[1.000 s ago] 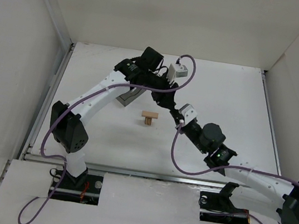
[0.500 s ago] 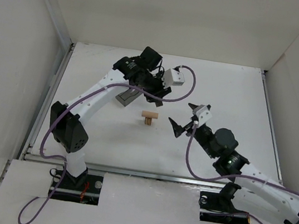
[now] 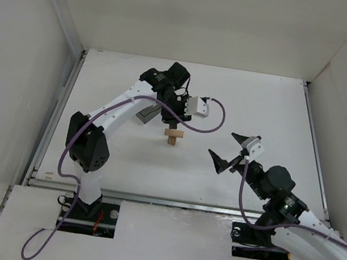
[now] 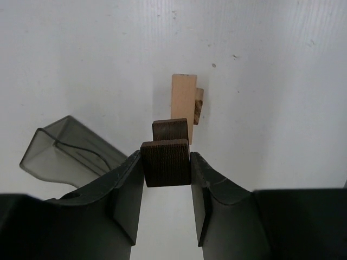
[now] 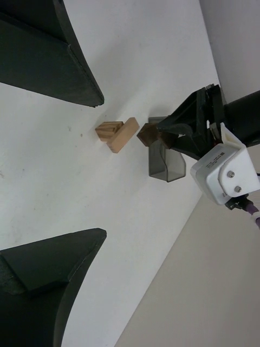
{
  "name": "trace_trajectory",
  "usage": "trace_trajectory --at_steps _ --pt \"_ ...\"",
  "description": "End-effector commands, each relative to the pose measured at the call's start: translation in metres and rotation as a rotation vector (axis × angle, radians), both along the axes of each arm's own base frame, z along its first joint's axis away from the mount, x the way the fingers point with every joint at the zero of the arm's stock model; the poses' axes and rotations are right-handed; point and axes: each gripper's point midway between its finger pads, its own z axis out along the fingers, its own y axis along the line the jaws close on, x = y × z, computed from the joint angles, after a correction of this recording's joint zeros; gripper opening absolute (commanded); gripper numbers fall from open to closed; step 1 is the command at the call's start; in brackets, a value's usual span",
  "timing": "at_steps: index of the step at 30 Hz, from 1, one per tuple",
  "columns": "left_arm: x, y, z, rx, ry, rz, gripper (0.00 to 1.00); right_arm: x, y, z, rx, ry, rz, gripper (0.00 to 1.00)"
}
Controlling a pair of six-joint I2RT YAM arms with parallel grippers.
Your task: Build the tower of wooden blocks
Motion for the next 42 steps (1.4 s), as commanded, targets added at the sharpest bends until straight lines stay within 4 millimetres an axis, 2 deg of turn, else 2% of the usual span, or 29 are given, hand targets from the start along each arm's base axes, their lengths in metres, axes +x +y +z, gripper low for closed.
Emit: trace_trajectory --at_steps 1,3,11,16,26,31,36,42 --pt "-0.016 0.002 -0.003 0.007 0.026 -0.123 0.05 0.001 0.0 -0.008 -0.013 0.033 -0.01 1.0" --pt "-0.014 0.001 -0.01 0.013 0.035 -0.123 0.05 0.002 0.001 -0.011 -0.021 0.039 -0.01 1.0" --pt "-0.018 -0.006 -0.017 -0.019 0.061 -0.149 0.05 0.003 0.003 -0.018 -0.026 0.043 -0.01 1.0" --pt "-0.023 -0.004 -0.029 -0.007 0.098 -0.151 0.05 0.003 0.003 -0.018 -0.026 0.043 -0.01 1.0" --pt "-0.02 -0.006 -0.041 -0.01 0.096 -0.122 0.06 0.001 -0.002 -0.013 -0.013 0.033 -0.019 1.0" --pt "-0.017 -0.007 -0.04 -0.016 0.087 -0.122 0.06 0.001 -0.002 -0.015 -0.02 0.039 -0.019 1.0" --pt "-0.004 -0.008 -0.035 -0.042 0.052 -0.096 0.06 0.001 -0.002 -0.015 -0.02 0.039 -0.019 1.0" --pt "-0.004 -0.008 -0.035 -0.043 0.051 -0.096 0.06 0.002 -0.003 -0.015 -0.019 0.04 -0.028 1.0"
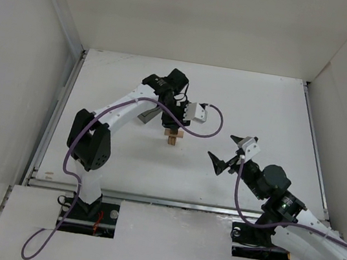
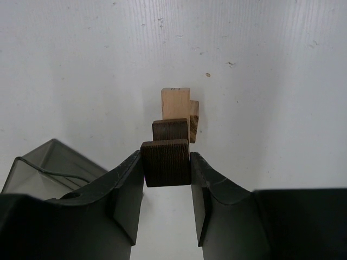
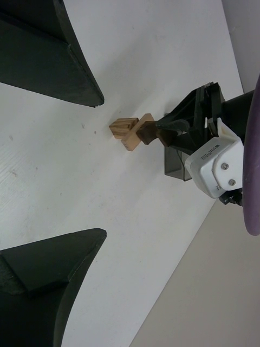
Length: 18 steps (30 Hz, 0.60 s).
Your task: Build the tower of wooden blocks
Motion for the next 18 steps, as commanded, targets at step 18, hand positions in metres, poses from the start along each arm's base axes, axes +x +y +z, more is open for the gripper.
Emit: trace_trajectory --at_steps 18 --pt "-0.0109 0.0001 -0.0019 -0.022 0.04 -0.03 0.06 0.0019 -0.0021 0.0051 0.027 -0.002 -0.023 1.0"
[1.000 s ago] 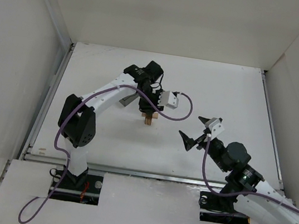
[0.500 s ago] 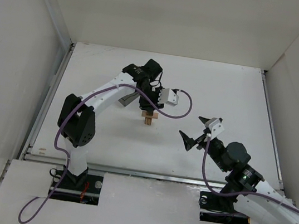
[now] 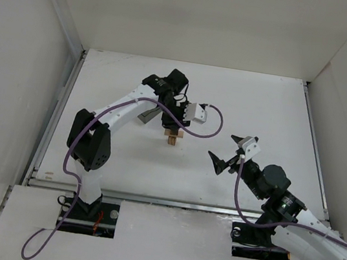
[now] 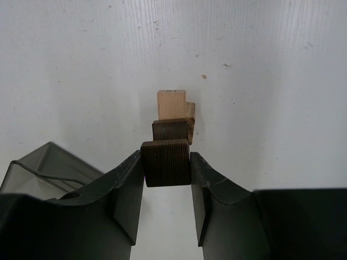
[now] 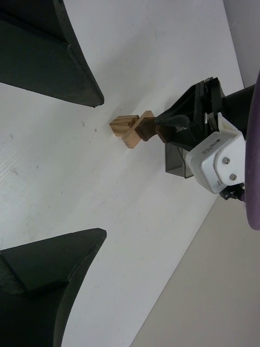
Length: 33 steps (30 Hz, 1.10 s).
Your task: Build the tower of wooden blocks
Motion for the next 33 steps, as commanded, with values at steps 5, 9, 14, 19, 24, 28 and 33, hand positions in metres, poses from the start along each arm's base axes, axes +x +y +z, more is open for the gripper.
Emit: trace_trajectory --at_steps 5,9,14,19,24,28,33 --pt "-0.011 0.002 -0.002 -0.007 0.037 -0.026 0.06 0.001 -0.002 0.006 0.029 -0.004 -0.017 1.0" --pt "-0.01 0.004 -0.002 0.0 0.028 -0.031 0.08 0.001 -0.002 0.006 0.029 -0.004 -0.017 1.0" --pt "-0.009 0.005 -0.003 0.007 0.023 -0.028 0.13 0.001 -0.002 0.004 0.022 0.002 -0.017 1.0" --pt "-0.006 0.005 -0.002 0.008 0.02 -0.002 0.37 0.001 -0.002 0.004 0.022 0.002 -0.017 1.0" --pt "0.0 0.005 -0.006 0.02 0.012 0.033 0.52 0.001 -0.002 0.001 0.015 0.007 -0.017 1.0" --pt "0.001 0.004 -0.001 0.009 -0.003 0.033 0.57 0.001 -0.002 0.001 0.015 0.007 -0.017 1.0" --pt "0.007 0.005 0.002 0.013 -0.029 0.041 0.58 0.001 -0.002 0.001 0.022 0.013 -0.017 1.0"
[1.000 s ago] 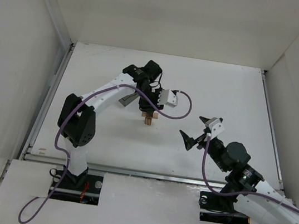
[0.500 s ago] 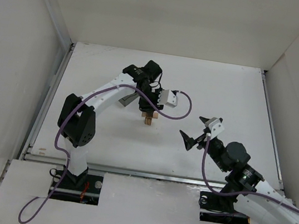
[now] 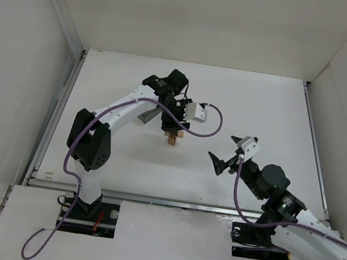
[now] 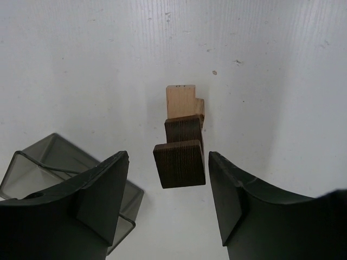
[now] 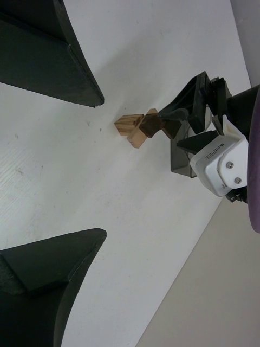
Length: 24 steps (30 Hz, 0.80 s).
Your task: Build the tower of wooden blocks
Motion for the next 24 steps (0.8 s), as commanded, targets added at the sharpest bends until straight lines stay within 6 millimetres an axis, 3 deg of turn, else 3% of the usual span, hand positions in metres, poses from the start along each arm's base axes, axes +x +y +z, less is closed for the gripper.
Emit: trace_trajectory --at_steps 1,7,18,23,24 --pt "0.002 0.003 0.008 -0.001 -0.025 0.011 0.58 0.0 0.0 0.006 0.035 -0.002 -0.01 1.0" --pt "0.008 0.011 0.016 0.013 -0.064 0.026 0.58 0.0 0.0 0.004 0.028 0.003 -0.01 1.0" --pt "-0.008 0.01 0.046 -0.056 -0.065 0.012 0.65 0.0 0.0 0.009 0.035 -0.002 -0.01 1.0" --pt "-0.016 0.001 0.077 -0.145 -0.061 0.027 0.68 0.003 -0.004 0.019 0.071 -0.001 -0.041 1.0" --pt "-0.008 -0.001 0.09 -0.192 -0.082 0.07 0.68 0.004 -0.007 0.024 0.086 -0.001 -0.058 1.0"
